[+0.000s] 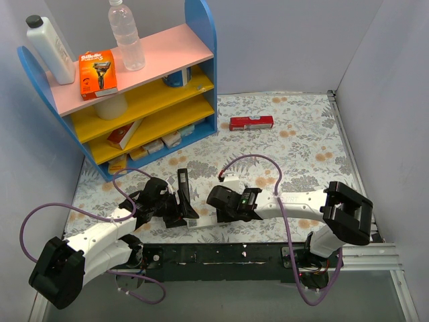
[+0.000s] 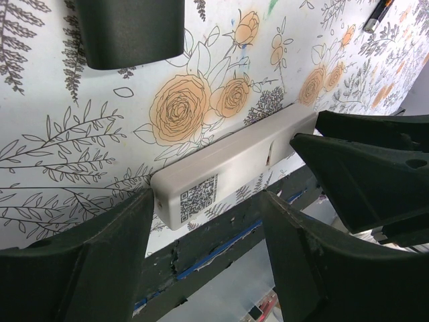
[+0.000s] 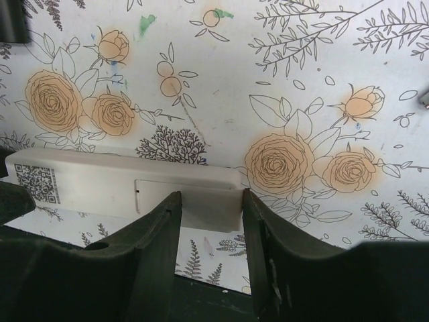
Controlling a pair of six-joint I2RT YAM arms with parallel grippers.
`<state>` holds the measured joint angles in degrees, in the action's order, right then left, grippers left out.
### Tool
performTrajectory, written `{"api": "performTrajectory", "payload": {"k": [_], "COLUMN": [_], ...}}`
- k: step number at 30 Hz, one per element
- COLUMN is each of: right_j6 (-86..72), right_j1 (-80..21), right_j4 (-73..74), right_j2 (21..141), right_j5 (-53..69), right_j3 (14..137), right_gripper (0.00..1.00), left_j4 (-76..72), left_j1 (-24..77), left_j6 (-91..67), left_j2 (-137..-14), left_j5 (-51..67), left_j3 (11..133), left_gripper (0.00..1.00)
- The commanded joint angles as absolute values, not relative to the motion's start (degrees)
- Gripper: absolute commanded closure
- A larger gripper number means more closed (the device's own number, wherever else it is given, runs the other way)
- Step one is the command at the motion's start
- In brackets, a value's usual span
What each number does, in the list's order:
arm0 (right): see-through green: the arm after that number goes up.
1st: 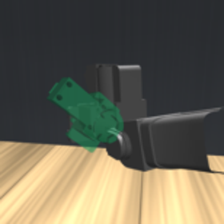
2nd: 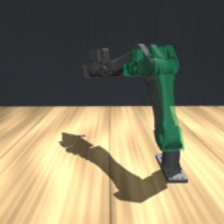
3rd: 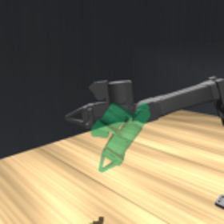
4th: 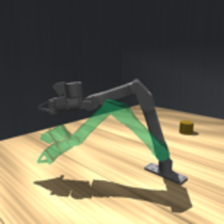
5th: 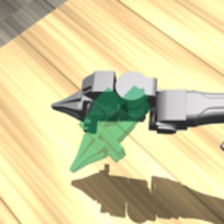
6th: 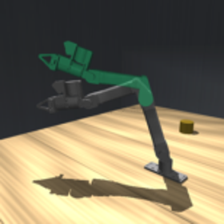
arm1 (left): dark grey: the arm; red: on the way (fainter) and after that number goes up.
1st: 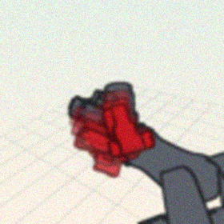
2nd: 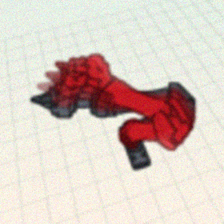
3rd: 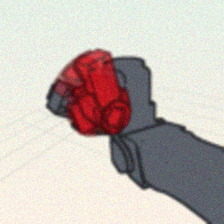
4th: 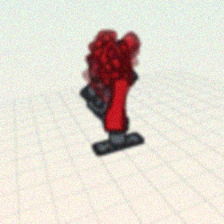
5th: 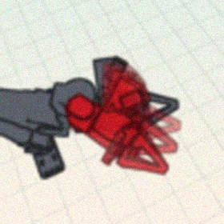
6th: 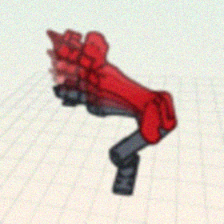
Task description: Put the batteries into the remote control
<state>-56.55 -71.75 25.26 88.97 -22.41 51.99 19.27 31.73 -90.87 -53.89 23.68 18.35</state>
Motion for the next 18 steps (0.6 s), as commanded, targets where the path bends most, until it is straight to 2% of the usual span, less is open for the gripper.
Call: {"api": "performTrajectory", "payload": {"k": [1, 8, 18], "right_j6": [-55.0, -55.2, -52.4], "right_j1": [-72.2, -72.4, -75.8], "right_j4": [21.3, 19.9, 7.8], "right_j2": [89.8, 89.0, 85.4], "right_j5": [-24.1, -23.1, -26.0], "right_j3": [49.0, 45.8, 33.5], "right_gripper": [0.53, 0.50, 0.50], "left_j4": [19.1, 19.1, 19.2], "left_j1": [32.0, 32.0, 32.0], "left_j6": [-90.4, -90.4, -90.4], "left_j2": [-52.8, -53.1, -53.5], "left_j5": [24.5, 24.4, 24.5], "left_j3": [17.8, 17.8, 17.9], "left_gripper": [0.36, 0.36, 0.36]}}
